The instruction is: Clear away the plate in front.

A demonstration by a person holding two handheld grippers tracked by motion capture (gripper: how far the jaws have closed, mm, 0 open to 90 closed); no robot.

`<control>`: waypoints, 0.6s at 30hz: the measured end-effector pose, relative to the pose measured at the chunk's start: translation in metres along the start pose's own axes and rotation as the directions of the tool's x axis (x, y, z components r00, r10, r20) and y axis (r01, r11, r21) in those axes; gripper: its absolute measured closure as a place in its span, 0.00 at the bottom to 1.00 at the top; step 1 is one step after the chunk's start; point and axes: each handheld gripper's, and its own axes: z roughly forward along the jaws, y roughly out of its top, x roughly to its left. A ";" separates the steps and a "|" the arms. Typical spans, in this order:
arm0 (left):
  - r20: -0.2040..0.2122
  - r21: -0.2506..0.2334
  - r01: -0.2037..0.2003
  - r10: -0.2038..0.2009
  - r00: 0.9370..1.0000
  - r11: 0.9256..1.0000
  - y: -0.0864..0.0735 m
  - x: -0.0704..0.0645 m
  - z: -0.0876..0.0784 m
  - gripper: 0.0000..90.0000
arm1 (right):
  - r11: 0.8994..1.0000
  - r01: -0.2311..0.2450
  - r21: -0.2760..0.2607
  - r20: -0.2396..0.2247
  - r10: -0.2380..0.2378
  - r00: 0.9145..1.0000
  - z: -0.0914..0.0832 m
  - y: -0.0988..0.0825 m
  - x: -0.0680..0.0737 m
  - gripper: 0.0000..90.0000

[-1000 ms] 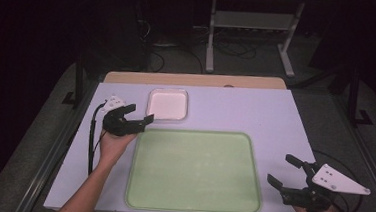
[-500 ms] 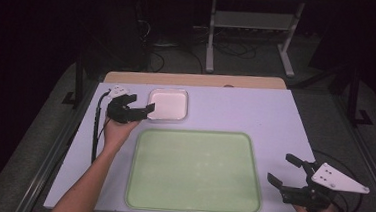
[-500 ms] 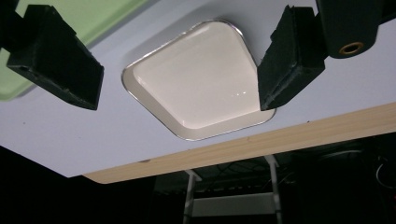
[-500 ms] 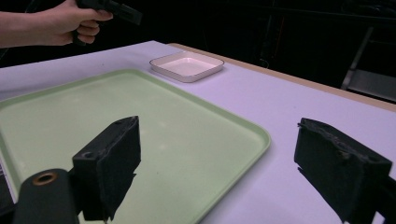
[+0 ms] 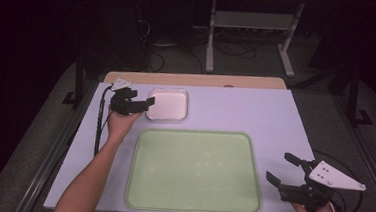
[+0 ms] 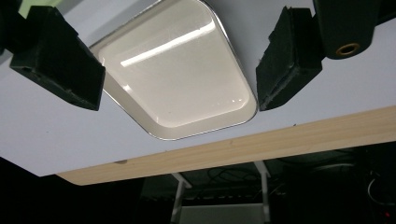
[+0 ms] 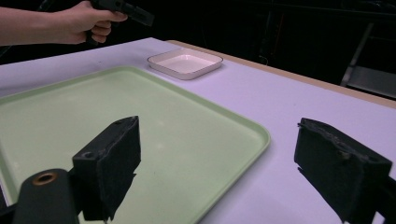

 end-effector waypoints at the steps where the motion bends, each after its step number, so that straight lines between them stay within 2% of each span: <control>1: -0.002 -0.001 0.005 -0.005 1.000 1.000 0.000 0.002 0.002 0.17 | 1.000 0.000 0.001 0.000 0.000 1.000 0.000 0.000 0.000 0.15; 5: -0.016 0.017 0.007 -0.006 1.000 1.000 0.001 0.007 0.009 0.20 | 1.000 -0.002 0.000 0.000 0.002 1.000 0.000 0.000 -0.001 0.15; 8: -0.017 0.013 0.043 -0.043 0.999 0.999 0.000 0.010 0.014 0.20 | 1.000 -0.003 0.001 0.000 0.003 1.000 0.001 -0.001 -0.001 0.15; 13: -0.042 0.035 0.046 -0.045 0.998 0.998 0.001 0.015 0.025 0.20 | 1.000 -0.006 0.006 0.000 0.006 1.000 0.001 -0.001 -0.002 0.15; 18: -0.043 0.040 0.081 -0.079 0.996 0.996 0.002 0.017 0.033 0.20 | 1.000 -0.007 0.009 0.000 0.007 1.000 0.002 -0.001 -0.002 0.15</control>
